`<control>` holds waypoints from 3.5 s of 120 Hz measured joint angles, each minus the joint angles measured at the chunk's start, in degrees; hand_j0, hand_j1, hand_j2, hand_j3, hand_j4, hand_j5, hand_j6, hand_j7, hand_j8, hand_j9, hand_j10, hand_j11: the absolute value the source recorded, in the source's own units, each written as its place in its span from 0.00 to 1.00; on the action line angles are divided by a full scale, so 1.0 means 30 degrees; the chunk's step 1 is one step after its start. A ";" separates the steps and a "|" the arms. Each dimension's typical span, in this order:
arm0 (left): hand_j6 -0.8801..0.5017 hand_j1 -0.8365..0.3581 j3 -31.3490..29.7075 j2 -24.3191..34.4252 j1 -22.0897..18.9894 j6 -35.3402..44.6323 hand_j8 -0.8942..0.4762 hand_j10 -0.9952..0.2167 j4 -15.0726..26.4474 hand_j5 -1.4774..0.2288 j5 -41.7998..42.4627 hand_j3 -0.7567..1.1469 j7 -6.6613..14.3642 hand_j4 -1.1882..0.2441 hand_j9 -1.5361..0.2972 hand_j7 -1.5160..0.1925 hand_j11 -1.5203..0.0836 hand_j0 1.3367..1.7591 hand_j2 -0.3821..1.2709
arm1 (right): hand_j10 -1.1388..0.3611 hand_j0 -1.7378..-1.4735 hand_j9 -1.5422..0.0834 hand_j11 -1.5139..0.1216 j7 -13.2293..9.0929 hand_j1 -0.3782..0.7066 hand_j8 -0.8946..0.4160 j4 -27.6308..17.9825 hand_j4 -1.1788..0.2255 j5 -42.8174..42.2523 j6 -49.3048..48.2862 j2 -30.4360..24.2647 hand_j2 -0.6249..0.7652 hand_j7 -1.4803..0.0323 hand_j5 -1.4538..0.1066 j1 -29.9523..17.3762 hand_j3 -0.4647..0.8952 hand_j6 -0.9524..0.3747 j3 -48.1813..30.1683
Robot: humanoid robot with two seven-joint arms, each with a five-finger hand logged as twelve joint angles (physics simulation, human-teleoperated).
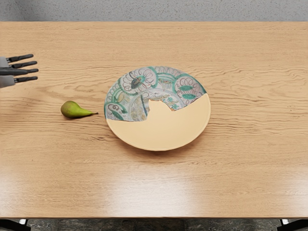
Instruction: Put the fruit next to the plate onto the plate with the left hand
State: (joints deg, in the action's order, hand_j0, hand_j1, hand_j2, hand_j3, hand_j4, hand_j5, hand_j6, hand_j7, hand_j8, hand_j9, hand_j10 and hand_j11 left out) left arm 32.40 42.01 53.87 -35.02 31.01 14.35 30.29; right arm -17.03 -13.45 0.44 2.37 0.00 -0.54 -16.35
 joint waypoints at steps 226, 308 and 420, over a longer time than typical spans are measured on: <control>0.33 0.58 -1.0323 -0.4454 0.3370 1.2904 0.34 0.47 1.1915 0.55 -2.7448 0.40 0.1570 0.53 0.54 0.57 0.61 0.76 0.29 | 0.76 0.30 0.95 0.93 -0.0003 0.03 0.68 0.0005 0.84 0.0000 0.0003 0.0000 0.45 0.98 0.93 -0.0025 0.34 0.72 0.0000; 0.31 0.50 -1.0510 -0.4718 0.4159 1.2321 0.35 0.31 1.2173 0.38 -2.6414 0.40 0.1577 0.39 0.38 0.40 0.43 0.75 0.34 | 0.76 0.30 0.95 0.93 0.0001 0.03 0.68 0.0003 0.84 0.0000 0.0002 0.0000 0.45 0.98 0.93 -0.0026 0.34 0.72 0.0000; 0.32 0.40 -0.7849 -0.5798 0.8711 0.8846 0.36 0.33 1.1900 0.35 -1.5861 0.40 0.1569 0.39 0.38 0.38 0.41 0.76 0.56 | 0.76 0.30 0.95 0.93 0.0001 0.03 0.68 0.0001 0.84 0.0000 0.0002 0.0000 0.45 0.98 0.93 -0.0026 0.34 0.72 0.0000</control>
State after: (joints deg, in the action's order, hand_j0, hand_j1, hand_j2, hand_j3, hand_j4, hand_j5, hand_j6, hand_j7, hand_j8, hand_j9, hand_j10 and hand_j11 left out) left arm 8.85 24.62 80.01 -8.48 66.71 -33.23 35.00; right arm -17.02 -13.44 0.44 2.37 0.00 -0.61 -16.35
